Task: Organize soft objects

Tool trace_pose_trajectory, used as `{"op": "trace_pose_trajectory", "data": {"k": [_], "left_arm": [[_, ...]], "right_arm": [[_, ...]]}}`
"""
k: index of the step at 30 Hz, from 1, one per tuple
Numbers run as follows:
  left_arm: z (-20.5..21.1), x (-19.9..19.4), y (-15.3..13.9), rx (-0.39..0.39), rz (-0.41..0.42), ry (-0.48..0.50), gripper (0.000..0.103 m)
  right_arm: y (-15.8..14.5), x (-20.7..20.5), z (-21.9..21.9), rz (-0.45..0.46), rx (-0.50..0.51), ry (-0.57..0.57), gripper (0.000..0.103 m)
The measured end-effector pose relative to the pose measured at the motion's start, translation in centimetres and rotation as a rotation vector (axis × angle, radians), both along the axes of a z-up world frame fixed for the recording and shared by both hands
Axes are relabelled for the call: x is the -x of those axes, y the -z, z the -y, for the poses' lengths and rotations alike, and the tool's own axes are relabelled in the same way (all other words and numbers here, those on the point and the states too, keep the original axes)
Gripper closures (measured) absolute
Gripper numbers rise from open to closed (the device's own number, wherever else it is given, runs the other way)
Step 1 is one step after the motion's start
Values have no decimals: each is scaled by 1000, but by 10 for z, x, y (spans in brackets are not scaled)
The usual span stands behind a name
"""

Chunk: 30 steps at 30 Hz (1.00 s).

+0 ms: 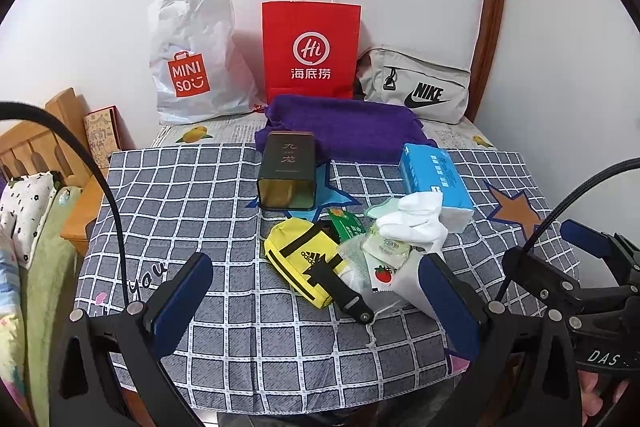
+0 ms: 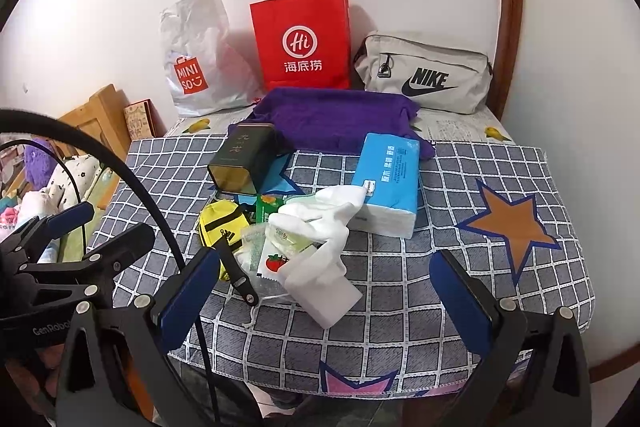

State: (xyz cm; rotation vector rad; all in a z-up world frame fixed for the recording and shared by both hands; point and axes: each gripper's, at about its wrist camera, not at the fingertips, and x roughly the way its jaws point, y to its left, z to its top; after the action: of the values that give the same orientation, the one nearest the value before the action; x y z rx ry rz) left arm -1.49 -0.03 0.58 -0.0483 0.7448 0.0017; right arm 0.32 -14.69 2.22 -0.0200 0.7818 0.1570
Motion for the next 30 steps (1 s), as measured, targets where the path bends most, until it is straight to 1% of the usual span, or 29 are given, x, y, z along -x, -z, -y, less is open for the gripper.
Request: {"op": "trace_pose_trajectory", "data": {"k": [30], "left_arm": [[1,2,-2,-5,-2,-10,0]], "right_arm": [[-1,3,-1,2,5,8,0]]}}
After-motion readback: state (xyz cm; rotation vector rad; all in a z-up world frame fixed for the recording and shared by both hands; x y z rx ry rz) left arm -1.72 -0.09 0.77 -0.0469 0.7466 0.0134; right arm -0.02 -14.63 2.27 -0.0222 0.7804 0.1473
